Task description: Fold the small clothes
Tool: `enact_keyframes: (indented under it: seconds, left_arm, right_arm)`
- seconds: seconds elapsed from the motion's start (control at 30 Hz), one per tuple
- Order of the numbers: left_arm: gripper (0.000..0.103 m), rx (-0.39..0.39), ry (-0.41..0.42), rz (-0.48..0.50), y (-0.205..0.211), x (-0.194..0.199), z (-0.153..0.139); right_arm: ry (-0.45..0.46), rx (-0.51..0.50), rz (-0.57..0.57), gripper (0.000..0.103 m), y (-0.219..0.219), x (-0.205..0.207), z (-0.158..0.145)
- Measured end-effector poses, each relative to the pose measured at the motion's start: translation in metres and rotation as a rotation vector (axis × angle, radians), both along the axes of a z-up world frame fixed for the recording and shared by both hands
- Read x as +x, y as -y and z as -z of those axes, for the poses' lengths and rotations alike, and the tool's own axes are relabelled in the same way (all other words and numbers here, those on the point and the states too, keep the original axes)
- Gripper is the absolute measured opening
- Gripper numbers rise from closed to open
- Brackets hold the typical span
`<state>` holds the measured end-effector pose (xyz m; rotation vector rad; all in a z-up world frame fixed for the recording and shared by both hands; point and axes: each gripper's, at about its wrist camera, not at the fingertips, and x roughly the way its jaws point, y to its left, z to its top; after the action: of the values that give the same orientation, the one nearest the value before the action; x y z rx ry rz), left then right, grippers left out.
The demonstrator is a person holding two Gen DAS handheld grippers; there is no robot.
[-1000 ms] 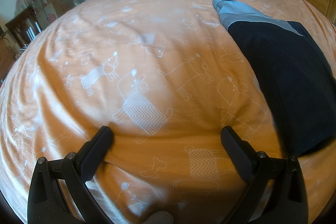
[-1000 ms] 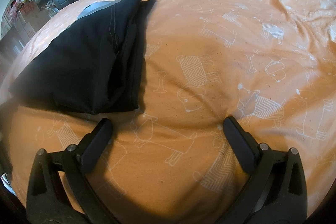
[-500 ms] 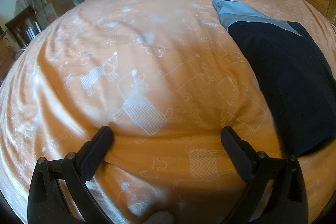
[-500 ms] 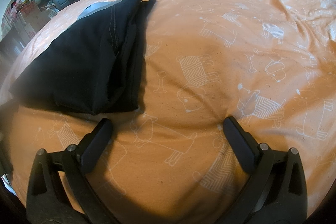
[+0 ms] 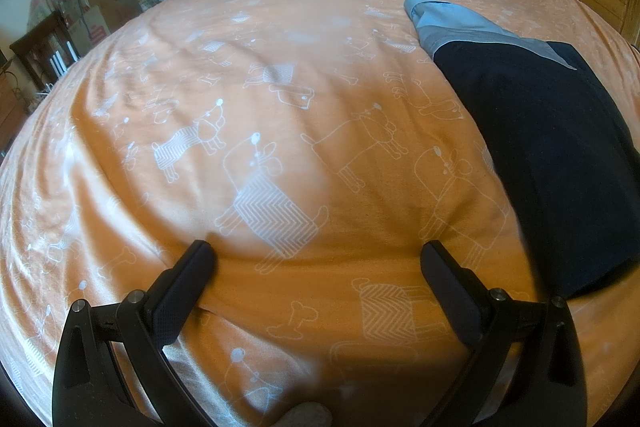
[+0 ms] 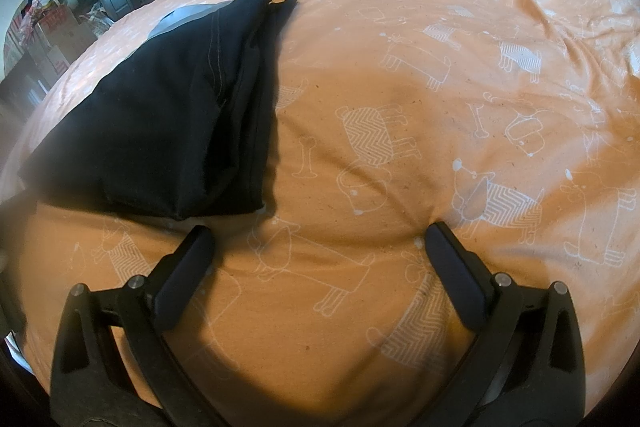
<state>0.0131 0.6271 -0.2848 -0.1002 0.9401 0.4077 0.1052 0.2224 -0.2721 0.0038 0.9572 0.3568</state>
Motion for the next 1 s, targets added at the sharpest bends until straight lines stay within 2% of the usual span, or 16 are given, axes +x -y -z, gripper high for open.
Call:
enact_keyframes:
  seconds: [1.0]
  left_arm:
    - [0.103, 0.002, 0.000, 0.000, 0.0021, 0.0030, -0.0005]
  right_arm:
    - [-0.006, 0.020, 0.006, 0.103, -0.0029, -0.0021, 0.0022]
